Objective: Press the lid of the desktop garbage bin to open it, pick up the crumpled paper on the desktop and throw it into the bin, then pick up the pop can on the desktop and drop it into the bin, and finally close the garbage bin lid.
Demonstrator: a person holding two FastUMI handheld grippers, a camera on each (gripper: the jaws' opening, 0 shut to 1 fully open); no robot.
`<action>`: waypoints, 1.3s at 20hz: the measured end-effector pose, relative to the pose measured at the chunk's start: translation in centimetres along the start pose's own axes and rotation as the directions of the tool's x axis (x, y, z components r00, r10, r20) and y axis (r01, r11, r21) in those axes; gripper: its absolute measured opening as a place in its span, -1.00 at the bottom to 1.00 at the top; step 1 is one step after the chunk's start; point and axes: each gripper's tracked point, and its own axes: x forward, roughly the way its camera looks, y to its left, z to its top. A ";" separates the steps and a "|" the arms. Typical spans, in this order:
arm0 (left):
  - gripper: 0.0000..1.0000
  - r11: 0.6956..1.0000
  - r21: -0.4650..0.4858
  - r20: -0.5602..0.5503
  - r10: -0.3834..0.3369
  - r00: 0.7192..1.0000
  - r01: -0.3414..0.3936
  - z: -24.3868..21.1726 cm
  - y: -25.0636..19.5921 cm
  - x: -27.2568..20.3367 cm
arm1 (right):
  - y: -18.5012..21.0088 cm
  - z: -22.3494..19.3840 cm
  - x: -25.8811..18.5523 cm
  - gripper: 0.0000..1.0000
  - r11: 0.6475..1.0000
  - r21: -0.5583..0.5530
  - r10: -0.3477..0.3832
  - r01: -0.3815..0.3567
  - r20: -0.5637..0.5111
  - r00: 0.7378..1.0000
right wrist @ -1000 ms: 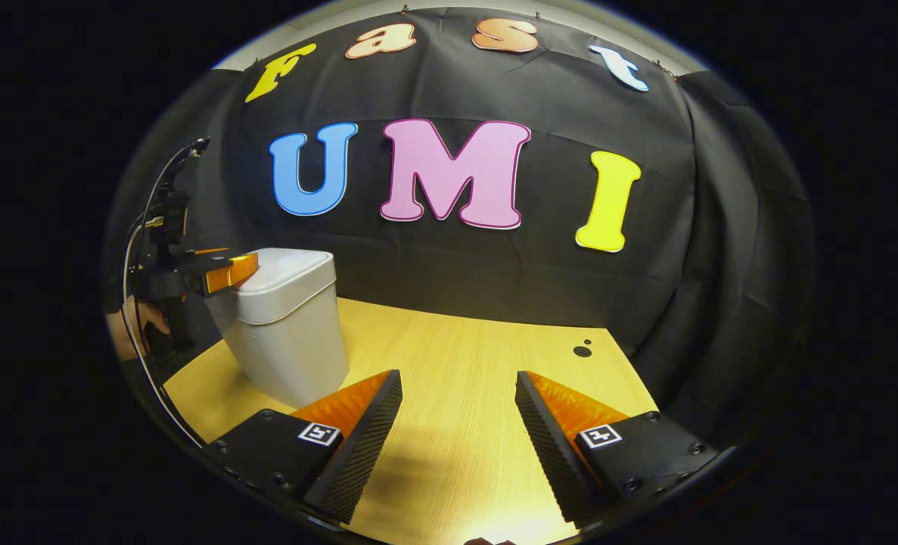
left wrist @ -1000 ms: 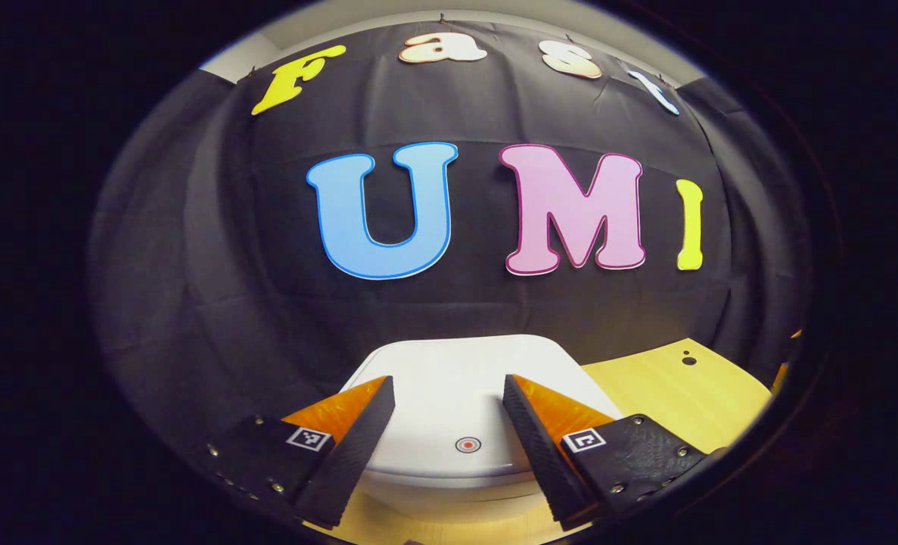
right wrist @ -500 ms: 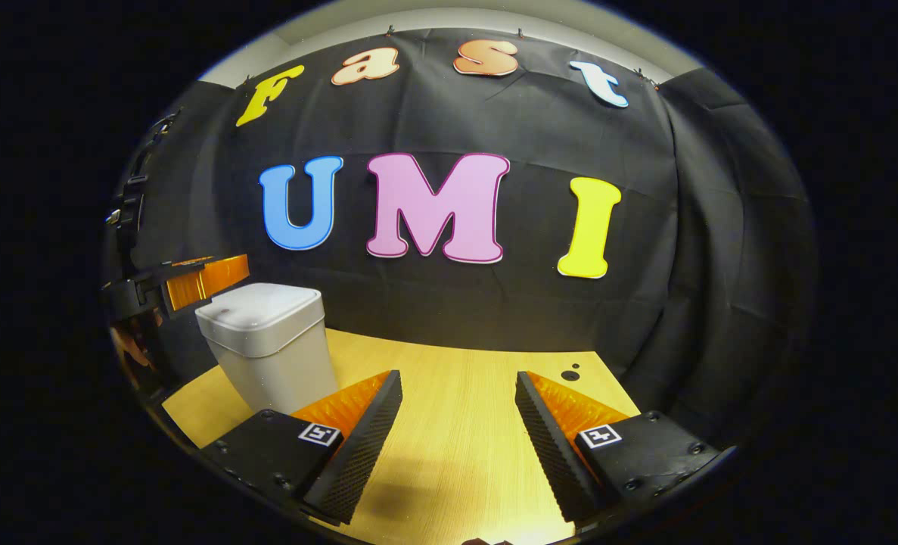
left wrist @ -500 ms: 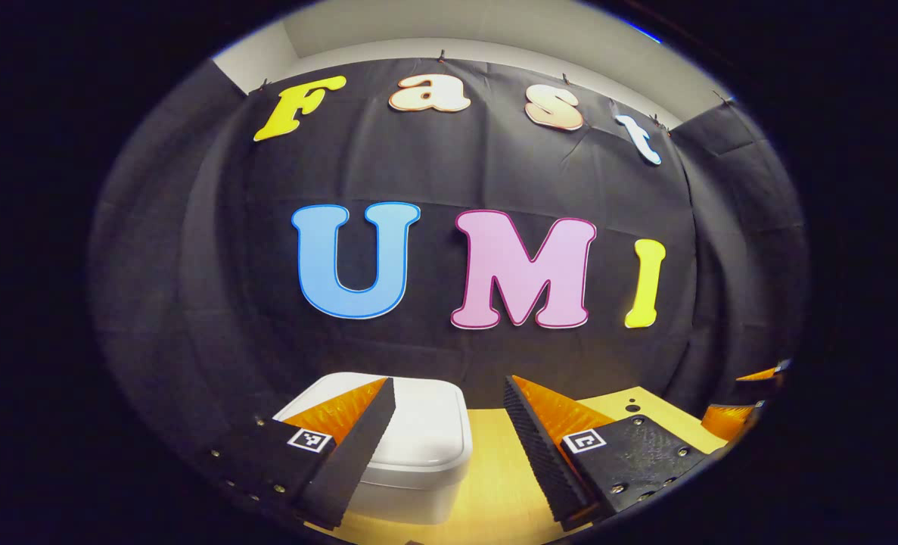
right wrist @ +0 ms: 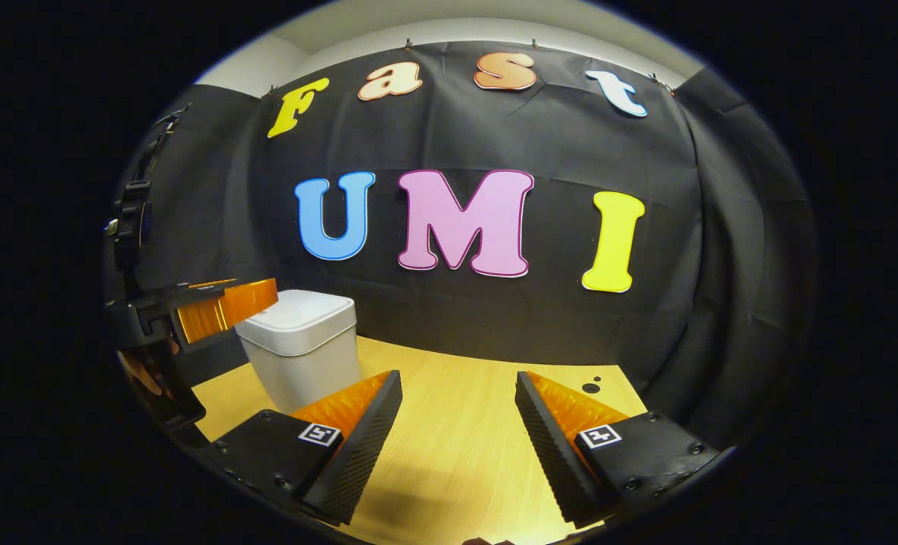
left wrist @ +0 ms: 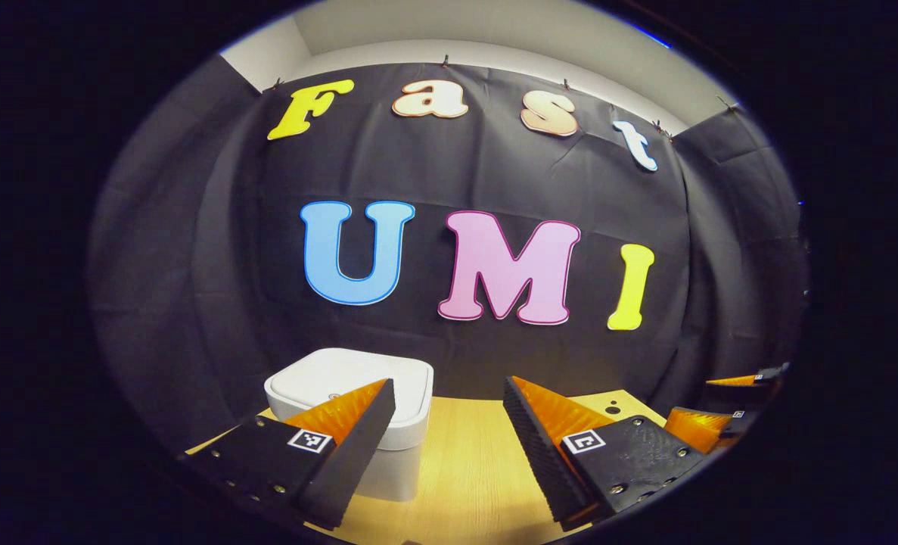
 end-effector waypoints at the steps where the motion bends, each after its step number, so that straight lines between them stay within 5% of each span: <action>1: 0.89 1.000 0.006 -0.005 -0.015 1.000 0.015 -0.1 -0.7 -0.5 | 0.0 0.2 -0.1 0.96 1.000 -0.002 0.003 -0.003 0.004 1.000; 7: 0.89 0.993 0.041 -0.018 -0.114 0.993 0.114 -0.1 -4.0 -2.7 | 0.1 2.4 -1.2 0.96 0.999 0.007 -0.035 0.035 0.073 0.997; 26: 0.90 0.987 0.030 0.047 -0.156 0.987 0.155 0.6 0.5 -3.9 | 4.0 4.1 -3.3 0.96 0.990 -0.027 -0.133 0.139 0.151 0.980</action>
